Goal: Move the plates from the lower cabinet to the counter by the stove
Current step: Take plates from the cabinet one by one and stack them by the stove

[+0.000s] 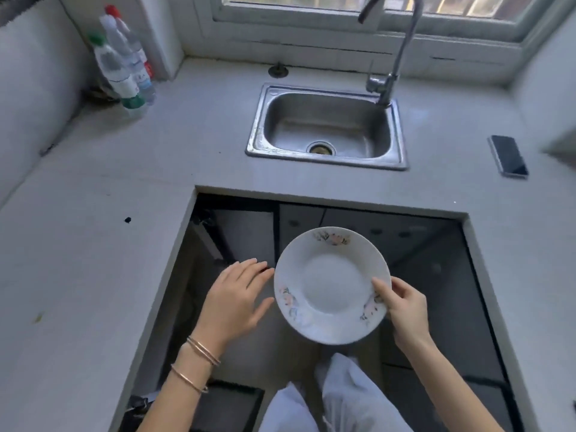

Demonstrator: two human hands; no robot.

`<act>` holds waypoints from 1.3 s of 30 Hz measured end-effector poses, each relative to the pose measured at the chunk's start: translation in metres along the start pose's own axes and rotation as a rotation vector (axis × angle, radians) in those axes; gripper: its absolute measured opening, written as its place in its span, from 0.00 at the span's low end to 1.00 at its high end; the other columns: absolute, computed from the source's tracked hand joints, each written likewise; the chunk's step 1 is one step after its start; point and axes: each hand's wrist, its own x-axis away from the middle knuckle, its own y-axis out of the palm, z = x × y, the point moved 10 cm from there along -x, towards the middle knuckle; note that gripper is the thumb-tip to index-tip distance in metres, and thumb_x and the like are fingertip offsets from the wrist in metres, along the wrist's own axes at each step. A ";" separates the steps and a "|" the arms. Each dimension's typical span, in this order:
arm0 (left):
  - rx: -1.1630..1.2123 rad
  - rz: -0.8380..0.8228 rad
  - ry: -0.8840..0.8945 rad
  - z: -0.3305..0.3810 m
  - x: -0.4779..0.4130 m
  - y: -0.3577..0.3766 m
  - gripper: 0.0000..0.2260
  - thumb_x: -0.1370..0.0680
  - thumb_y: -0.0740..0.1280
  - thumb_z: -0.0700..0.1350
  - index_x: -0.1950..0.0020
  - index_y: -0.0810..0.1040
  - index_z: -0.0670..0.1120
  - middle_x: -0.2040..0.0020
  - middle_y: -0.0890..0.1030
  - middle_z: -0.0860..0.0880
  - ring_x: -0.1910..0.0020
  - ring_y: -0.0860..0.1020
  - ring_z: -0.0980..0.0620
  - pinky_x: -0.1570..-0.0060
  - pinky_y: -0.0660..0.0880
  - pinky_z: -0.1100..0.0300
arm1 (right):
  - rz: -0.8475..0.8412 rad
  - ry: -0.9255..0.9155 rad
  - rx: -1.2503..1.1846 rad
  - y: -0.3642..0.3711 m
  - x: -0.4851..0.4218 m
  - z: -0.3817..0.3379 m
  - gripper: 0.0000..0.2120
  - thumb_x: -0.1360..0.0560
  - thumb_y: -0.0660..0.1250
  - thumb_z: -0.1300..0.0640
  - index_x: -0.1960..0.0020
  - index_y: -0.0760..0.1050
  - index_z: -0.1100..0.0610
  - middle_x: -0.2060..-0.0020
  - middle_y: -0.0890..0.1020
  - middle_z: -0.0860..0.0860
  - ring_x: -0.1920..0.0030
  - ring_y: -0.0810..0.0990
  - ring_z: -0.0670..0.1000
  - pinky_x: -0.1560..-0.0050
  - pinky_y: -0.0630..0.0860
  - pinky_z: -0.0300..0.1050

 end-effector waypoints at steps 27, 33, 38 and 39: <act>0.164 -0.267 1.372 0.593 0.195 0.069 0.23 0.27 0.59 0.57 0.39 0.78 0.45 0.40 0.79 0.46 0.37 0.74 0.42 0.38 0.65 0.47 | 1.428 0.222 -0.571 -0.379 0.604 0.236 0.06 0.30 0.71 0.63 0.65 0.78 0.59 0.75 0.80 0.47 0.73 0.77 0.47 0.72 0.71 0.37; 0.204 -0.343 1.623 0.703 0.345 0.073 0.23 0.26 0.58 0.58 0.37 0.77 0.47 0.39 0.78 0.48 0.35 0.72 0.44 0.37 0.68 0.45 | 1.720 0.270 -0.695 -0.384 0.772 0.301 0.07 0.31 0.73 0.63 0.66 0.78 0.62 0.75 0.79 0.51 0.72 0.75 0.50 0.68 0.71 0.40; 0.204 -0.362 1.832 0.768 0.443 0.070 0.23 0.26 0.58 0.58 0.37 0.78 0.47 0.40 0.79 0.48 0.35 0.72 0.45 0.37 0.69 0.45 | 1.982 0.251 -0.767 -0.376 0.877 0.331 0.09 0.32 0.74 0.62 0.66 0.76 0.66 0.78 0.78 0.49 0.74 0.75 0.49 0.70 0.71 0.39; 0.200 -0.367 1.867 0.780 0.459 0.070 0.24 0.26 0.57 0.58 0.38 0.78 0.47 0.40 0.79 0.48 0.36 0.73 0.45 0.37 0.68 0.46 | 2.031 0.249 -0.779 -0.374 0.894 0.335 0.10 0.33 0.75 0.61 0.66 0.76 0.66 0.77 0.78 0.50 0.73 0.75 0.50 0.69 0.71 0.40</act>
